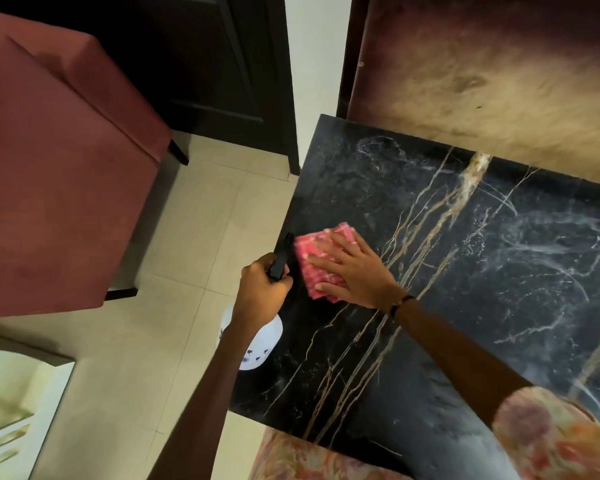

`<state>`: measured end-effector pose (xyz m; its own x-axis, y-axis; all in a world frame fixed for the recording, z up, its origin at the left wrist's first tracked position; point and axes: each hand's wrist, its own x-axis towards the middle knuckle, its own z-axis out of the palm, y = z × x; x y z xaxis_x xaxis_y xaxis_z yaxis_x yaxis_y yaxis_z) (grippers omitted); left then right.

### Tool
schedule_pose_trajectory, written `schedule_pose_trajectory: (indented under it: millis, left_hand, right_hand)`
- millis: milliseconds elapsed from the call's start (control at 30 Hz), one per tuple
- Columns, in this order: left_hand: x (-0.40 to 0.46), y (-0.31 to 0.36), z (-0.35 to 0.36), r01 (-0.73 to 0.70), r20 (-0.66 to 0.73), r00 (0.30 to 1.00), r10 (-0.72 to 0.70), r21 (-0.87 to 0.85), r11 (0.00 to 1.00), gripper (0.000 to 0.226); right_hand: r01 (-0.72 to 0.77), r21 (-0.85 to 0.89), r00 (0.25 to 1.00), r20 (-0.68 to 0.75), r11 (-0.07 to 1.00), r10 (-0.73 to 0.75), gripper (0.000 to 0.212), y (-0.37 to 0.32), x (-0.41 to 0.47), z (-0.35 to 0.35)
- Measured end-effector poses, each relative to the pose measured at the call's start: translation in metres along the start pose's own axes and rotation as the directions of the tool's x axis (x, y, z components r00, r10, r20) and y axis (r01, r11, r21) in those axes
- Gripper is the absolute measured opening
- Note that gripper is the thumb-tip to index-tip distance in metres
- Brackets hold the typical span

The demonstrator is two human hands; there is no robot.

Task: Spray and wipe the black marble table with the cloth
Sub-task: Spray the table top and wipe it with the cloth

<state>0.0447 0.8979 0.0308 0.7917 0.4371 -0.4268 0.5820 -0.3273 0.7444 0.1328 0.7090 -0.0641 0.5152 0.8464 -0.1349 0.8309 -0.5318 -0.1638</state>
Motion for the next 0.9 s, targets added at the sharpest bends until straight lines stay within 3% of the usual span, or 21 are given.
schedule_pose_trajectory:
  millis: [133, 300, 400, 600, 733, 900]
  left_hand:
    - [0.008, 0.007, 0.005, -0.002, 0.028, 1.000, 0.003, -0.021, 1.000, 0.005]
    - [0.014, 0.019, 0.008, -0.039, 0.018, 0.999, 0.039, -0.017, 0.999, 0.005]
    - [0.018, 0.024, 0.009, -0.050, 0.004, 0.999, 0.050, -0.003, 0.999, 0.006]
    - [0.030, 0.033, 0.011, -0.041, 0.025, 0.999, 0.042, -0.028, 0.999, 0.005]
    - [0.038, 0.038, 0.011, -0.056, 0.021, 0.998, 0.058, -0.048, 0.997, 0.004]
    - [0.046, 0.041, 0.012, -0.082, 0.016, 0.996, 0.083, -0.077, 0.994, 0.004]
  right_hand:
    - [-0.151, -0.020, 0.988, -0.017, 0.988, 0.151, 0.064, 0.053, -0.006, -0.011]
    - [-0.371, 0.034, 0.927, -0.051, 0.928, 0.372, 0.067, 0.068, 0.073, -0.025]
    - [-0.360, 0.028, 0.930, -0.064, 0.933, 0.361, 0.067, 0.045, 0.108, -0.025]
    - [-0.075, -0.023, 0.997, -0.030, 0.997, 0.074, 0.064, 0.053, 0.053, -0.010]
    - [-0.199, 0.010, 0.976, -0.082, 0.980, 0.199, 0.064, 0.104, 0.044, -0.018]
    - [-0.405, 0.053, 0.908, -0.096, 0.913, 0.408, 0.071, 0.125, 0.114, -0.036]
